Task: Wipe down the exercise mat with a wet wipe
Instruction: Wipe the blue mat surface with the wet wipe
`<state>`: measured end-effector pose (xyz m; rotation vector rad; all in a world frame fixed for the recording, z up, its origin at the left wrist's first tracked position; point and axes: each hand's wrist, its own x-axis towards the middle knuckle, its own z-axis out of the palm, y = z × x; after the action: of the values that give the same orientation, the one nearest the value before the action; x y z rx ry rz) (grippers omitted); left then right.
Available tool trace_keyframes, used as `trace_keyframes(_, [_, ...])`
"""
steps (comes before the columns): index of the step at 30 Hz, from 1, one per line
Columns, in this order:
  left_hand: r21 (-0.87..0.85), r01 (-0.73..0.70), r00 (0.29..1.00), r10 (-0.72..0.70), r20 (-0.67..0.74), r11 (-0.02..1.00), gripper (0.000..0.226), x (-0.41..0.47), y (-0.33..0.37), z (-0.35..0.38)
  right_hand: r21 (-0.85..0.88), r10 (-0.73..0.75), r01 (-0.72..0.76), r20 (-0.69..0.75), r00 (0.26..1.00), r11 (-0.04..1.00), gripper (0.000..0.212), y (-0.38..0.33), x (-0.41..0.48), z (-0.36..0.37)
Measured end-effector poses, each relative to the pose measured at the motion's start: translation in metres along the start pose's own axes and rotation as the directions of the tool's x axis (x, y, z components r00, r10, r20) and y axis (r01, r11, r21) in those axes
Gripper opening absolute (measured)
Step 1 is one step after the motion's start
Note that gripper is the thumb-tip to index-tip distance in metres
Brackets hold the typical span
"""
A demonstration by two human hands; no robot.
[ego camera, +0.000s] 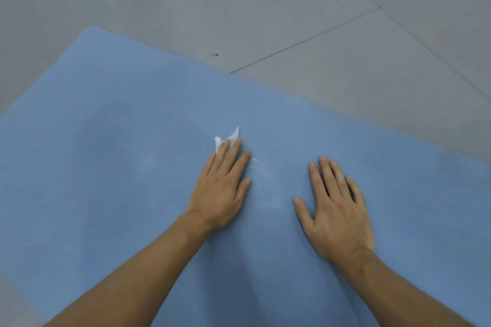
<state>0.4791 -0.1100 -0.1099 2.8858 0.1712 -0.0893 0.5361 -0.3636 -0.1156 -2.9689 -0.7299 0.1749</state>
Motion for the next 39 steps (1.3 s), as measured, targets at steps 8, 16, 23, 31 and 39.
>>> trace_keyframes(8, [-0.066,0.336,0.938,-0.340,-0.062,0.940,0.078,-0.010,-0.061,-0.012,0.026,-0.004,0.003,0.016,1.000,1.000,0.078,0.001,0.001,0.003])
trace_keyframes(16, [-0.167,0.095,0.993,-0.105,-0.050,0.981,0.051,-0.005,0.024,0.006,0.042,0.008,-0.007,-0.010,1.000,0.999,0.078,0.001,0.000,0.004])
trace_keyframes(23, [0.018,-0.318,0.942,0.314,0.117,0.948,0.061,-0.006,0.057,0.017,0.041,0.001,-0.001,-0.008,1.000,0.999,0.077,0.001,0.001,0.001])
trace_keyframes(31, [0.086,0.143,0.987,-0.148,0.058,0.986,0.075,0.053,-0.031,-0.009,0.037,0.004,-0.004,0.001,1.000,0.999,0.077,0.001,0.001,0.002])
trace_keyframes(39, [-0.119,0.076,0.997,-0.072,0.035,0.990,0.056,0.046,0.031,0.006,0.064,0.010,-0.009,-0.023,1.000,0.998,0.077,0.001,0.002,0.003])
